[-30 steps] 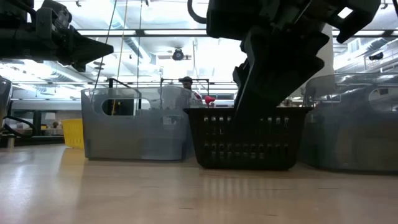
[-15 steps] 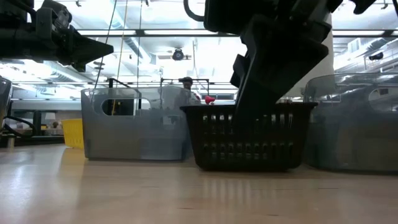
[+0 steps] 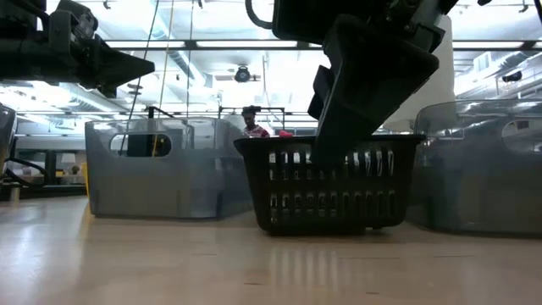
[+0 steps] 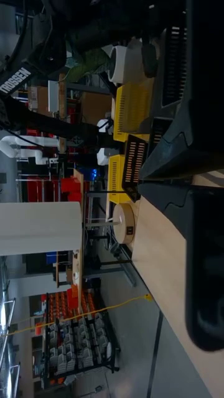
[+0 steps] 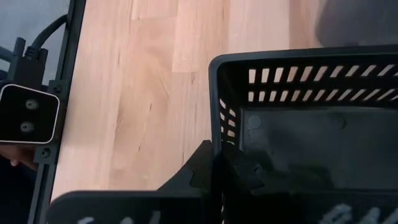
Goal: Stack baskets on shelf by color
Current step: Stack the black bin on the top of the black bin
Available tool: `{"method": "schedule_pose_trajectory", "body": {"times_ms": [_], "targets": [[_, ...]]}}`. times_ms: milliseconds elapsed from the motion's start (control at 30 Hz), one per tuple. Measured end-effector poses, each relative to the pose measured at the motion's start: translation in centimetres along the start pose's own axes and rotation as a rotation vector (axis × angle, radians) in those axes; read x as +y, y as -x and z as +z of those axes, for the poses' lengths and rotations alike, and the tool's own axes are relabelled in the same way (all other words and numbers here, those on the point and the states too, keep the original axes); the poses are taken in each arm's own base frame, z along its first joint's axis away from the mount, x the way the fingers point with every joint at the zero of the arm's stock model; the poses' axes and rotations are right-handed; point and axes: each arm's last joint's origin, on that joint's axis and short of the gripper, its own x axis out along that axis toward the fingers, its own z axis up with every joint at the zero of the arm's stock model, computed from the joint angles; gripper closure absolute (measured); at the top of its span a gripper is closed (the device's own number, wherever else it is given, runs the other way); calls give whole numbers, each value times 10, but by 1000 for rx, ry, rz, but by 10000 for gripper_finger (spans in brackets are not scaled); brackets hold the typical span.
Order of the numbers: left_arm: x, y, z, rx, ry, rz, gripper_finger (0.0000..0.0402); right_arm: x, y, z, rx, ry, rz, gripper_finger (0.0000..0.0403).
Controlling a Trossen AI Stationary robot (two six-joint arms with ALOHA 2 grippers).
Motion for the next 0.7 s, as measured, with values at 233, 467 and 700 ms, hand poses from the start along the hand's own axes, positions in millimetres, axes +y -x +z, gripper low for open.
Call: {"method": "schedule_pose_trajectory", "body": {"times_ms": [233,467,700], "targets": [[0,0,0,0,0,0,368,2,6,8,-6,-1,0,386],[0,0,0,0,0,1,370,8,17,21,7,7,-6,384],[0,0,0,0,0,0,375,14,32,33,61,21,-28,384]]}}
